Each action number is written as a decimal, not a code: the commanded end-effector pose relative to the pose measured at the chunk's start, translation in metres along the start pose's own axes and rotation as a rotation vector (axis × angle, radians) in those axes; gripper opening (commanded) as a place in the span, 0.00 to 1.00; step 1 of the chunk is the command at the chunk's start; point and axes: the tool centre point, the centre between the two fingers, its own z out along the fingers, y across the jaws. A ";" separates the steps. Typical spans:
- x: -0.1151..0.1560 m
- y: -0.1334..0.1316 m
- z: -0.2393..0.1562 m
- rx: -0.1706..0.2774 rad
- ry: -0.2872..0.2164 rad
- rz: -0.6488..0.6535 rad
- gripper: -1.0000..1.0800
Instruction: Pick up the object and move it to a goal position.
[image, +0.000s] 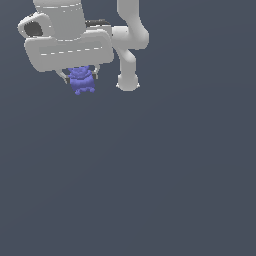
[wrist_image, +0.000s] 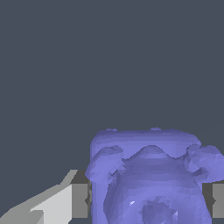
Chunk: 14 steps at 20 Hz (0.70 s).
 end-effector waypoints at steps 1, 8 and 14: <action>-0.010 0.009 -0.023 0.000 -0.001 0.000 0.00; -0.026 0.027 -0.068 -0.001 -0.002 0.000 0.00; -0.031 0.035 -0.085 -0.001 -0.002 0.000 0.00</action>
